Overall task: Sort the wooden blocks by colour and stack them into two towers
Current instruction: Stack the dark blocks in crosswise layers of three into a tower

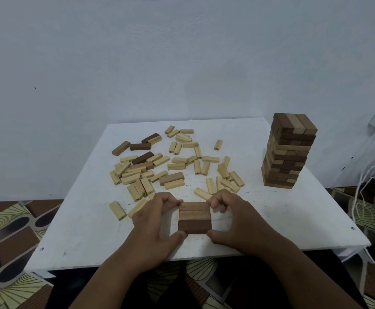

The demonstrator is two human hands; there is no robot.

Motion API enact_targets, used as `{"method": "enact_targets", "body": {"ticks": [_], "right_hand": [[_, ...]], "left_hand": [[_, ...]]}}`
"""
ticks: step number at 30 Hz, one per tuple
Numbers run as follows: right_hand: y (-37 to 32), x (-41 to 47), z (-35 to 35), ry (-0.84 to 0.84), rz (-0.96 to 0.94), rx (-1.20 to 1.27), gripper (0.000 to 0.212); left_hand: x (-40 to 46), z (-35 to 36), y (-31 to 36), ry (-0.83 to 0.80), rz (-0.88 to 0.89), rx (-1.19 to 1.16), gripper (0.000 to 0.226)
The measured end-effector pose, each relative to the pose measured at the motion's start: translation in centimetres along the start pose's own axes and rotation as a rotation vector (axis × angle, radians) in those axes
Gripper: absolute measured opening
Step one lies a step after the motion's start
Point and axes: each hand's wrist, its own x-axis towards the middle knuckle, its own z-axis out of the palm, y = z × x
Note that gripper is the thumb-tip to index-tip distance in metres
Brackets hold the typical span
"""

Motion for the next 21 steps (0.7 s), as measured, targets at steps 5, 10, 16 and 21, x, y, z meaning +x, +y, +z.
{"method": "enact_targets", "body": {"ticks": [5,10,16,21], "right_hand": [[-2.1,-0.2,-2.9,0.178,-0.046,0.166,0.040],[-4.7,0.6,-7.4,0.350,-0.058,0.305,0.041],[-5.1,0.7,-13.5,0.522,-0.090,0.261,0.039],[-3.0,0.5,-17.6,0.577,-0.066,0.237,0.034]], "left_hand": [[1.5,-0.9,2.5,0.108,0.017,-0.320,0.064],[4.5,-1.4,7.1,0.204,0.111,-0.428,0.064],[8.8,-0.5,13.2,0.173,0.226,-0.435,0.060],[12.0,2.1,17.2,0.124,0.287,-0.423,0.057]]}}
